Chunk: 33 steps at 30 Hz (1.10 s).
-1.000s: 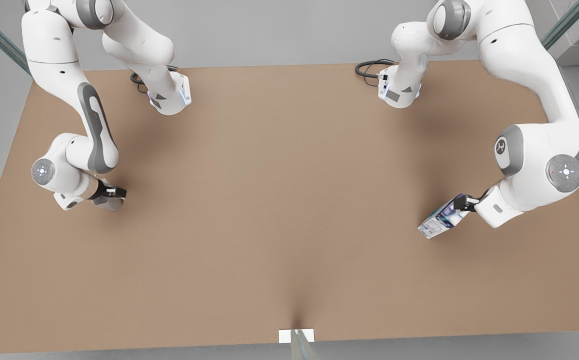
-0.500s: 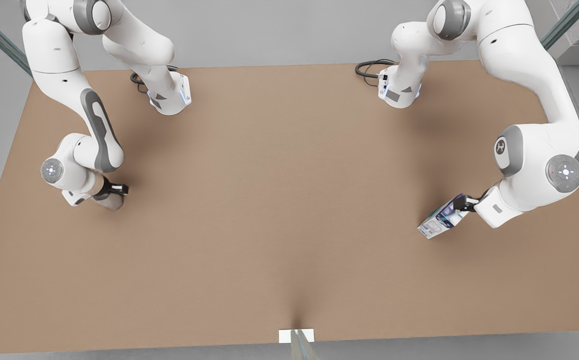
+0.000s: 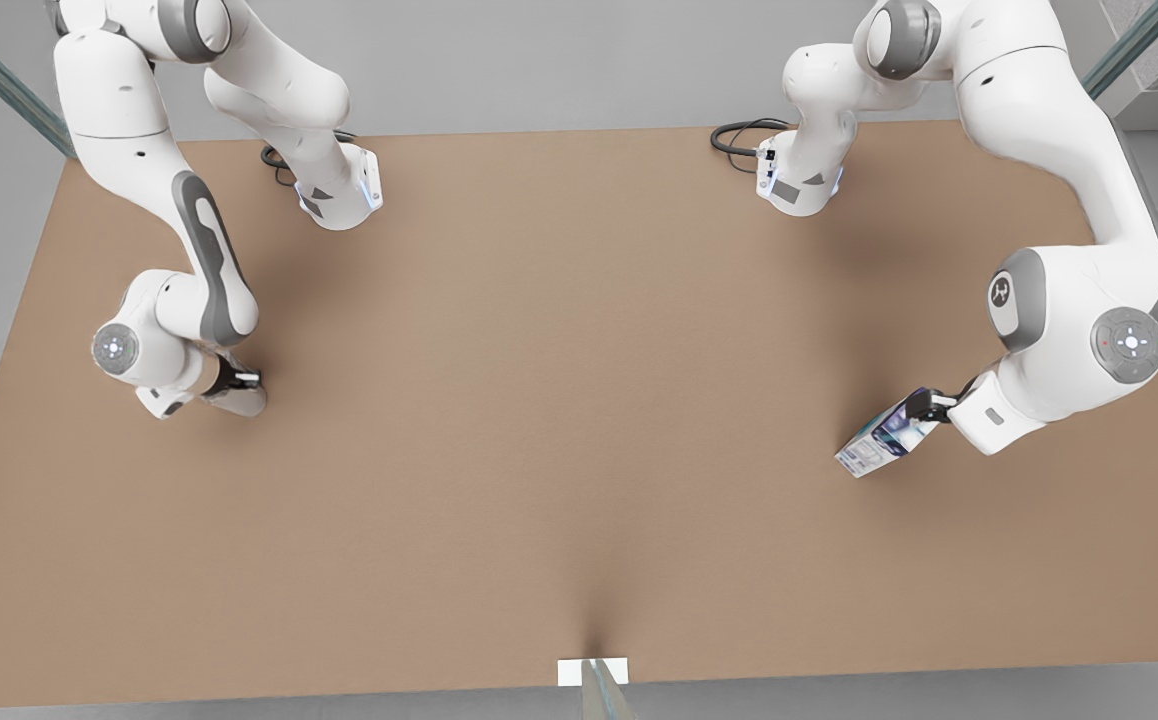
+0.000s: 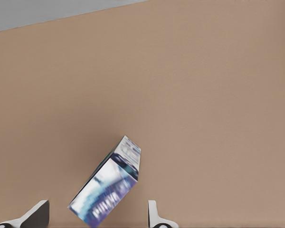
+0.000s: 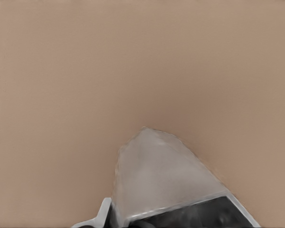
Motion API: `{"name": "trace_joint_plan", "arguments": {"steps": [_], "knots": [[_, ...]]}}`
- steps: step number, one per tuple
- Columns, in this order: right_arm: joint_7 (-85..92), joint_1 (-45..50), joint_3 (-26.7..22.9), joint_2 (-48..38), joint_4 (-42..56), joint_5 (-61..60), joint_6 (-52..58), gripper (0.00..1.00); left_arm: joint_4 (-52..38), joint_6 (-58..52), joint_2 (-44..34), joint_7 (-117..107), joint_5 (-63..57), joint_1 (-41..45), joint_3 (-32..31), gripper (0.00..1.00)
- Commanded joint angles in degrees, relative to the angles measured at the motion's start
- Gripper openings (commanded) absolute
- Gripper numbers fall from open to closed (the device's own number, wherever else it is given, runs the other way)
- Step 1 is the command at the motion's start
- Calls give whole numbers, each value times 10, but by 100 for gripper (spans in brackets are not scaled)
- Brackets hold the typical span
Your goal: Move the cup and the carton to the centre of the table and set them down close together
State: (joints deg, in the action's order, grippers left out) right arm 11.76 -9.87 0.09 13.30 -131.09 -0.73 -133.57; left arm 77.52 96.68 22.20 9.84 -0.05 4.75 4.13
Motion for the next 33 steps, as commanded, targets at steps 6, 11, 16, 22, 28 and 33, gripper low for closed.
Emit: {"name": "trace_joint_plan", "arguments": {"steps": [6,11,16,22,28,33], "knots": [[-17,89,10,19,90,6,8,21,-1,0,0,0,1,-1,0,100],[-82,189,39,92,187,0,9,21,-1,0,1,7,5,-1,0,100],[-246,318,40,219,418,-2,76,21,-1,0,1,21,4,0,-9,100],[-252,416,32,390,657,6,83,21,3,2,2,195,8,0,-13,100],[-276,471,18,465,784,6,83,21,12,-23,9,271,11,2,-16,100],[-277,486,9,484,796,6,57,21,20,-19,5,271,23,1,-15,100]]}}
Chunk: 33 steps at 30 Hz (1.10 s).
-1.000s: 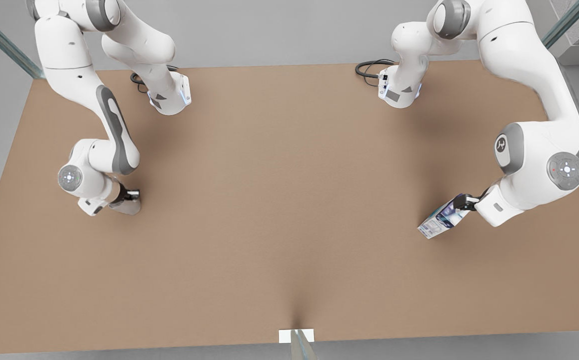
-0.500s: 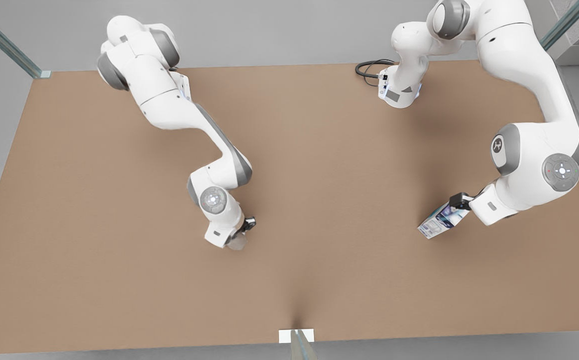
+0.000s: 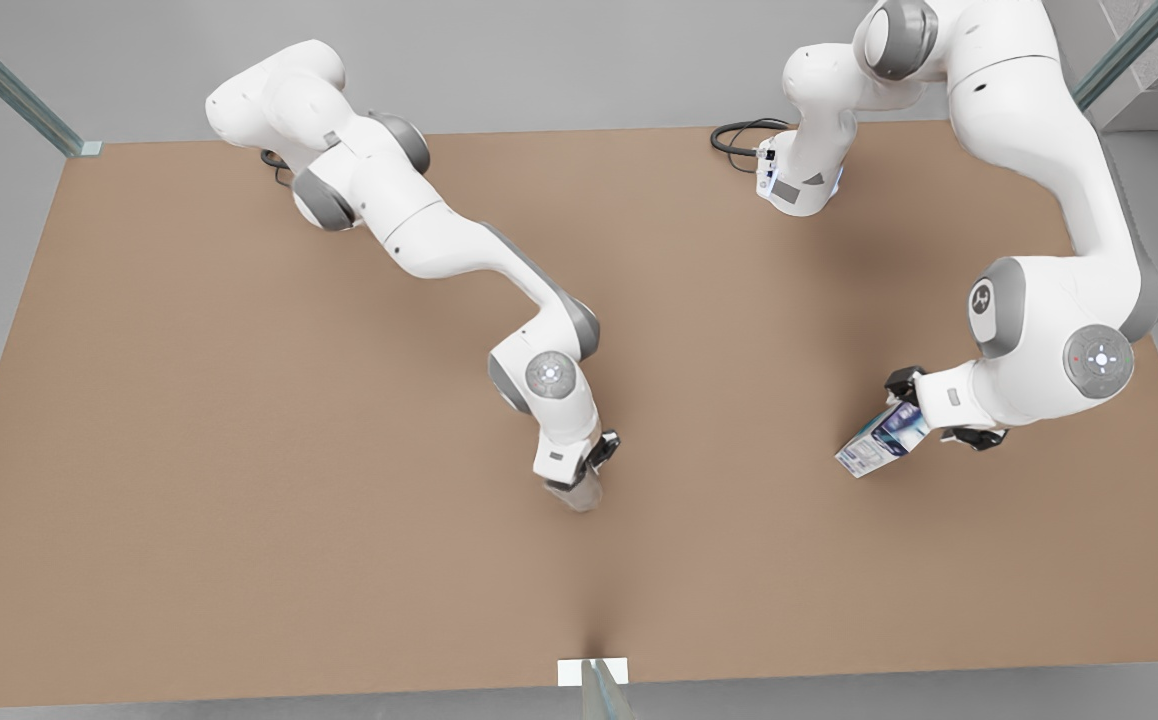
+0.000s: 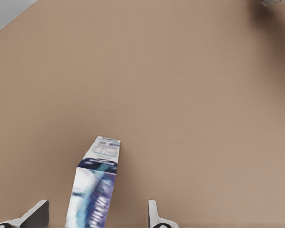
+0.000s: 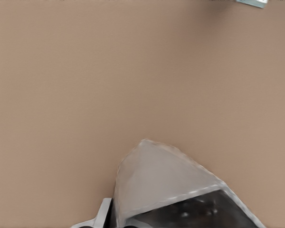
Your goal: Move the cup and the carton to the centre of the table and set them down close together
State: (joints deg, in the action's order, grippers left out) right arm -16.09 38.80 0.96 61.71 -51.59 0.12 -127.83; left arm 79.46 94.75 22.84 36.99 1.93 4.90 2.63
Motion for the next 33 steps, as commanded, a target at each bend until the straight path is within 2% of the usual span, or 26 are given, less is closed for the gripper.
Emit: {"name": "trace_joint_plan", "arguments": {"steps": [1,3,5,6,7,10,12,13,16,18,19,22,26,28,30,33], "knots": [[2,0,0,0,0,-3,0,21,0,0,0,0,4,0,0,100],[-13,0,1,0,0,-3,-3,61,10,3,-7,9,4,-2,1,100],[-13,0,1,0,-1,-3,-9,77,48,32,-30,27,4,-4,1,100],[-24,5,1,0,0,-3,-13,80,80,53,-49,34,4,-5,1,100],[-28,7,2,0,-2,-3,-30,100,122,79,-70,40,4,-5,1,100],[-40,7,5,-13,-2,-4,-22,100,188,123,-90,70,4,-6,2,100],[-39,6,6,-60,-16,-4,17,100,219,147,-92,70,4,-6,2,100],[-39,0,5,-98,-56,-4,17,100,265,192,-110,84,4,-6,2,100],[-2,-50,4,-229,-206,-2,11,100,268,222,-104,138,4,-6,19,100],[64,-128,7,-333,-337,-12,23,100,269,225,-100,143,3,-5,19,100],[78,-152,4,-363,-341,-9,91,100,269,225,-99,148,3,-5,19,100],[106,-261,3,-474,-418,-9,136,100,268,228,-92,158,4,-6,19,100],[91,-358,-9,-550,-439,-7,227,100,266,238,-78,158,4,-7,29,100],[89,-374,-55,-566,-436,-11,260,100,264,253,-65,158,3,-7,37,100],[49,-381,-55,-564,-438,-11,276,100,264,259,-62,159,3,-6,37,100],[153,-404,-57,-547,-403,-2,294,100,263,262,-57,159,3,-7,37,100]]}}
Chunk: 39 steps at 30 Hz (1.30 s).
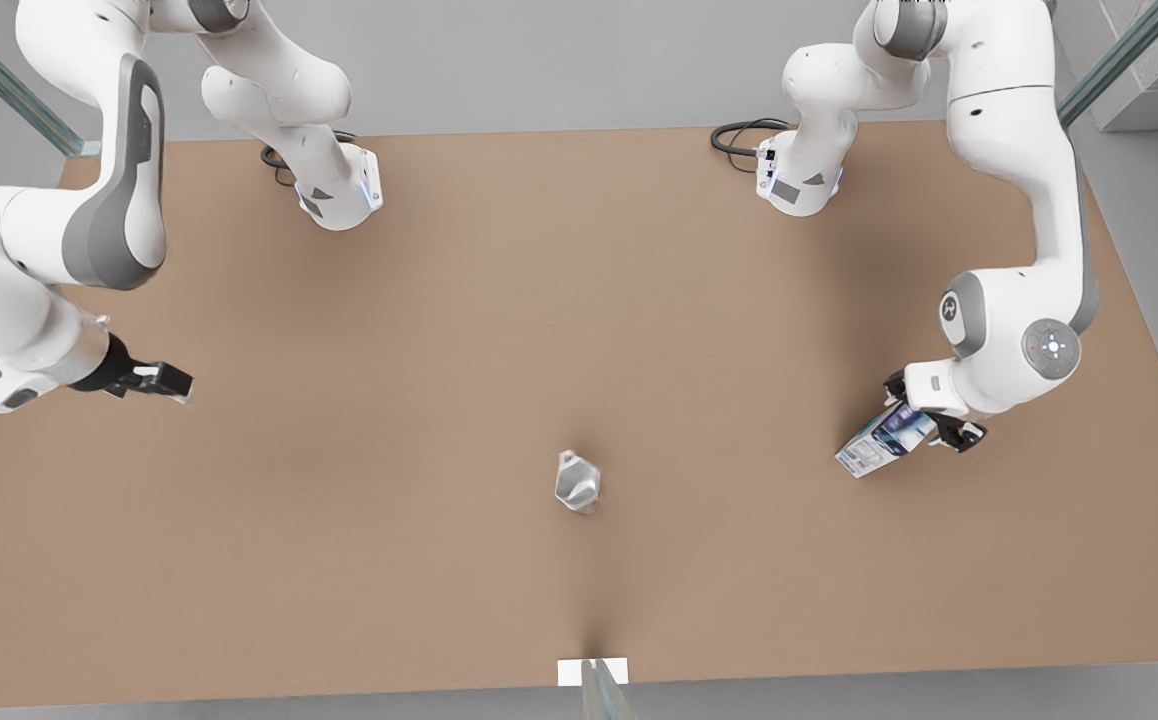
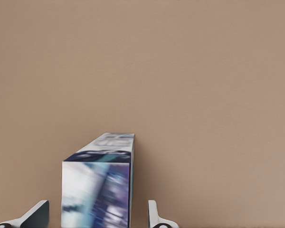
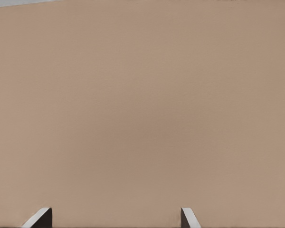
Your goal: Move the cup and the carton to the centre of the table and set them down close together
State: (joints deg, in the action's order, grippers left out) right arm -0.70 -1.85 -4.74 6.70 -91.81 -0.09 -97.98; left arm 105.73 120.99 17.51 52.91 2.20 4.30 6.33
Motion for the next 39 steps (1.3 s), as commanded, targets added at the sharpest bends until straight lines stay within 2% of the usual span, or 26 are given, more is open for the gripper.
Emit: {"name": "trace_joint_plan", "arguments": {"steps": [1,3,5,10,11,12,18,24,26,29,35,37,39], "knots": [[3,-7,0,-2,1,0,5,100,0,0,2,0,0,0,0,100],[15,-11,3,-11,11,1,10,100,0,0,6,0,0,-1,0,100],[31,-8,3,22,63,-4,46,100,-2,0,16,-1,0,-1,0,100],[33,-3,3,41,66,-10,21,100,-10,-4,36,-1,0,-1,0,99],[32,3,7,43,66,-10,16,100,-12,-8,39,-5,0,0,0,72],[32,8,6,44,62,-8,10,100,-13,-9,40,-7,0,0,0,57],[29,10,7,53,65,-7,10,100,-15,-13,43,-7,1,0,0,58],[25,9,12,51,59,-2,11,100,-111,-154,26,-43,1,6,-8,62],[23,9,12,50,59,-2,10,100,-155,-218,24,-150,0,9,-75,62],[23,9,12,49,55,-2,10,100,-169,-218,31,-349,-2,12,-207,63],[23,11,12,51,55,0,4,100,-302,-194,143,-617,2,189,-210,64],[24,10,12,51,55,0,4,100,-321,-146,169,-685,2,223,-212,64],[24,10,12,51,54,0,4,100,-331,-146,178,-700,0,234,-212,64]]}}
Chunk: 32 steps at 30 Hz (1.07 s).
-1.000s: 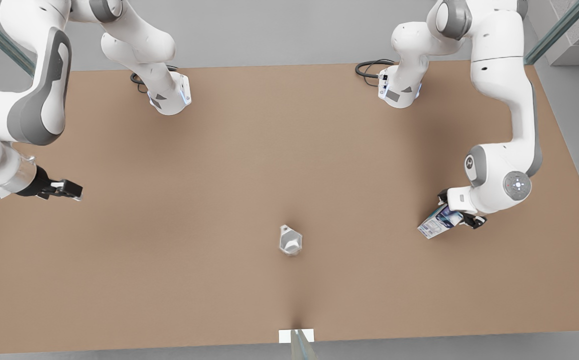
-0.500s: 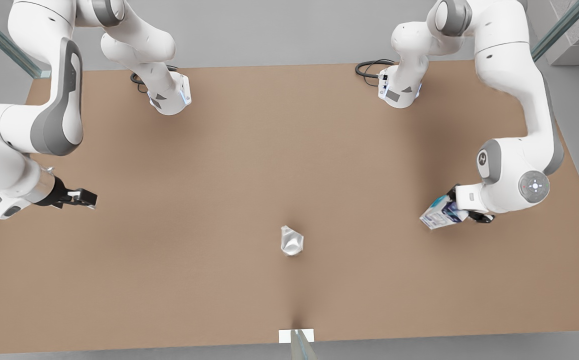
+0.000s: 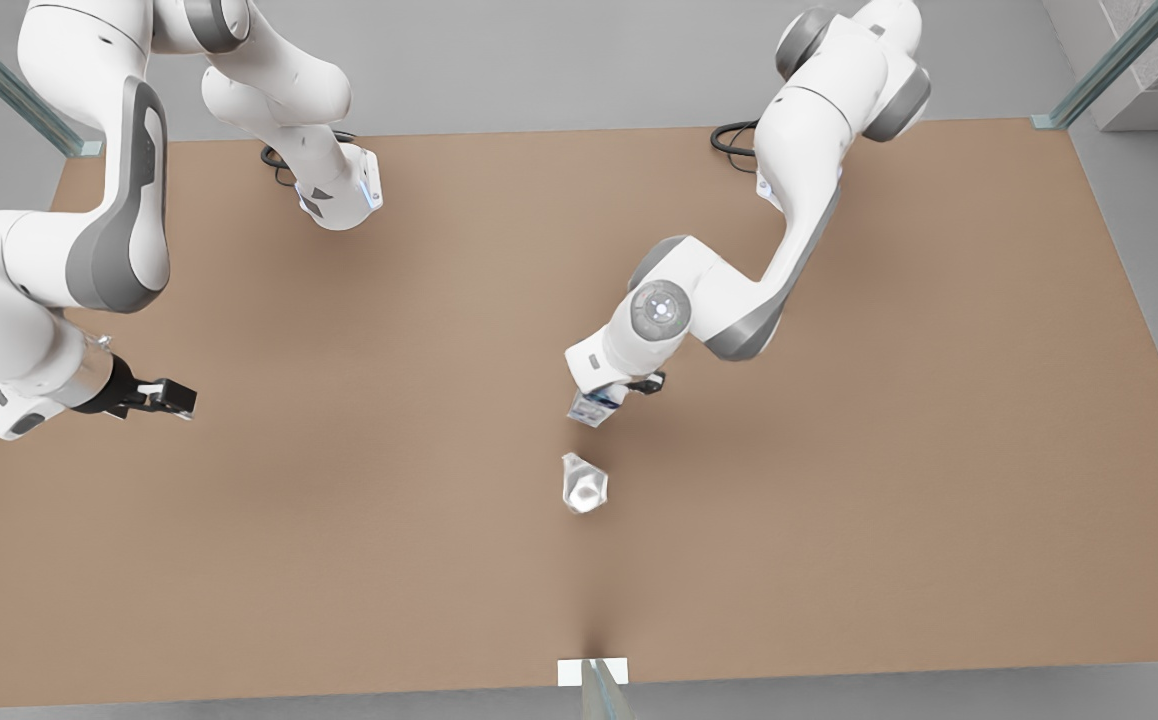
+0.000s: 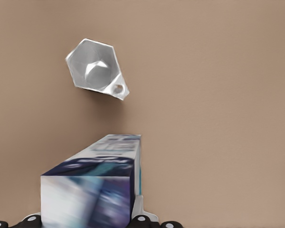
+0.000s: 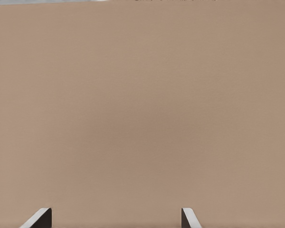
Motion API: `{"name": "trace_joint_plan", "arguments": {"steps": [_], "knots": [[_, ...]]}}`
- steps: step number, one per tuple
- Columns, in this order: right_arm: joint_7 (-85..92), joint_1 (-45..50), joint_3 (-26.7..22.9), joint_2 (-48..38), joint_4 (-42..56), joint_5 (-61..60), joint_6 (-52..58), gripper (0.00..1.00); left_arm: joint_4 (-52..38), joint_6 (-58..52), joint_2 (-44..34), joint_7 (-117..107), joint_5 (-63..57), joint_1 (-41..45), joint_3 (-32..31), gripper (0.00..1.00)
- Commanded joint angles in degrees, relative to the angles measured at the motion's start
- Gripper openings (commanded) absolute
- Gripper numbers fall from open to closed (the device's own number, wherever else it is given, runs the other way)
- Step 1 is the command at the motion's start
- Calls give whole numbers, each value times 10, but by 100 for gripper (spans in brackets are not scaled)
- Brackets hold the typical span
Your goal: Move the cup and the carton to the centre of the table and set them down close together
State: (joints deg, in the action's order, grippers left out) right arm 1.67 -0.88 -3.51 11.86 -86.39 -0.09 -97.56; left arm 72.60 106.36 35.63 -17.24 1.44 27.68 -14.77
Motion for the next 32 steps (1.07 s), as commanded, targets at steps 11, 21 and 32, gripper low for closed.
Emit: {"name": "trace_joint_plan", "arguments": {"steps": [11,21,32], "knots": [[1,-2,0,-1,-3,0,0,100,0,32,21,-12,-1,12,0,100],[1,-4,0,-8,-5,0,0,100,-56,-92,-37,179,53,-40,238,100],[1,-10,0,-11,-10,0,-3,100,81,-134,-259,173,-51,-228,157,100]]}}
